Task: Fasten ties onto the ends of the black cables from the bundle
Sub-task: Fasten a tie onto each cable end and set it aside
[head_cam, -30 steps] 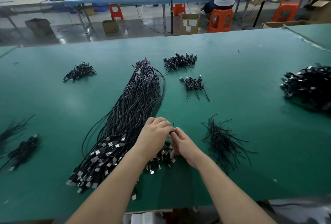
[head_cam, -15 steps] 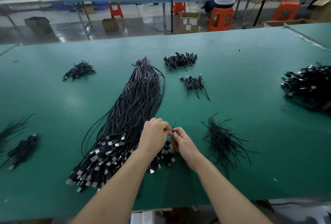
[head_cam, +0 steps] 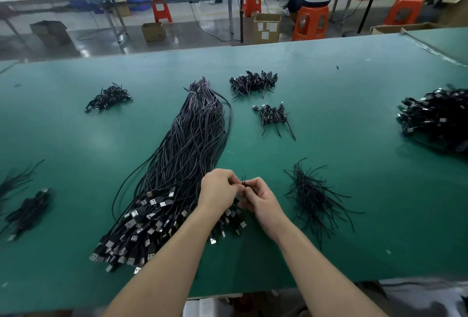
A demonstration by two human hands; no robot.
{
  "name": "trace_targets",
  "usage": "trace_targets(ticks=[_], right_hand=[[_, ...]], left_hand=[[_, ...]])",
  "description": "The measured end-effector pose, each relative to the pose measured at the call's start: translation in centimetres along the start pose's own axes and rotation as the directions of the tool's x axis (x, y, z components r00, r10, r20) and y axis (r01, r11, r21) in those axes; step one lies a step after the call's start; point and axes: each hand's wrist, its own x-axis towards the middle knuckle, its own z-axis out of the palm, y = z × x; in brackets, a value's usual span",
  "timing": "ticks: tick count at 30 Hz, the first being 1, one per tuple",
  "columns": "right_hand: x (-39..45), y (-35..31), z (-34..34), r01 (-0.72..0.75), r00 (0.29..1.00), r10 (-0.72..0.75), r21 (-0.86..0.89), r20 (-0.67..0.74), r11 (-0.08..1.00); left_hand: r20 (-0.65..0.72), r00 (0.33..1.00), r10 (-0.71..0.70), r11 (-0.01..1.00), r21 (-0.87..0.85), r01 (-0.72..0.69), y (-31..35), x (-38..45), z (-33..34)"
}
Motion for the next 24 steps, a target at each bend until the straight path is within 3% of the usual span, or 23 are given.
trace_targets(ticks=[5, 11, 17, 20, 24], right_hand=[[0.0, 0.0, -0.1, 0.019, 1.000, -0.019, 0.021, 0.006, 1.000], [0.2, -0.1, -0.2, -0.013, 1.000, 0.013, 0.058, -0.004, 0.998], [0.5, 0.0, -0.3, -0.063, 0.996, 0.075, 0.214, -0.049, 0.975], [0.6, 0.1, -0.2, -0.055, 0.995, 0.077, 0.297, -0.065, 0.953], [0.5, 0.1, -0.1, -0.028, 0.992, 0.068, 0.347, -0.103, 0.938]], left_hand=[[0.106, 0.987, -0.117, 0.992, -0.028, 0.121, 0.1, 0.5, -0.9], [0.160, 0.983, -0.087, 0.996, 0.024, 0.084, 0.5, 1.0, -1.6], [-0.030, 0.996, 0.090, 0.988, 0.130, -0.085, 0.0, 0.1, -0.9], [-0.160, 0.949, 0.273, 0.926, 0.309, -0.215, -0.3, -0.5, -0.1], [-0.230, 0.917, 0.327, 0.919, 0.302, -0.252, -0.5, -1.6, 1.1]])
